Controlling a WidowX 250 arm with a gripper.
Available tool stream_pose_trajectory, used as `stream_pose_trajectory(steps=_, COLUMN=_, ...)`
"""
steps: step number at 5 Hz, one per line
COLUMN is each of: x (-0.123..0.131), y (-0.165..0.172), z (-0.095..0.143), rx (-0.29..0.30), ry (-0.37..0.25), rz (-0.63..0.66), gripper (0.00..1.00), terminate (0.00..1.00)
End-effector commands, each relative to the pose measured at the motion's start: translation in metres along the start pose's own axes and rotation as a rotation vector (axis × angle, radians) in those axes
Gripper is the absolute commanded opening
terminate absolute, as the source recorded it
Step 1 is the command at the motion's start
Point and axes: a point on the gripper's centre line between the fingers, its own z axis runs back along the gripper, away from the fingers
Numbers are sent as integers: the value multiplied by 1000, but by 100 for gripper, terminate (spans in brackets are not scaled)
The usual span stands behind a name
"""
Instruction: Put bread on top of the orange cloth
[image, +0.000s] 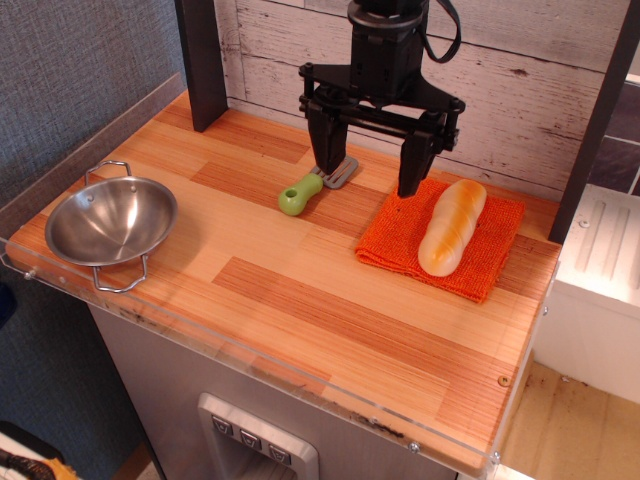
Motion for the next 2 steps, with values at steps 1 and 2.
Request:
stream_pose_trajectory(steps=1, x=-8, y=8, z=23, rx=-6, ry=-58, rz=9, gripper=100, terminate=0)
stream_pose_trajectory(steps=2, x=-8, y=8, z=23, rx=-6, ry=-58, rz=9, gripper=100, terminate=100)
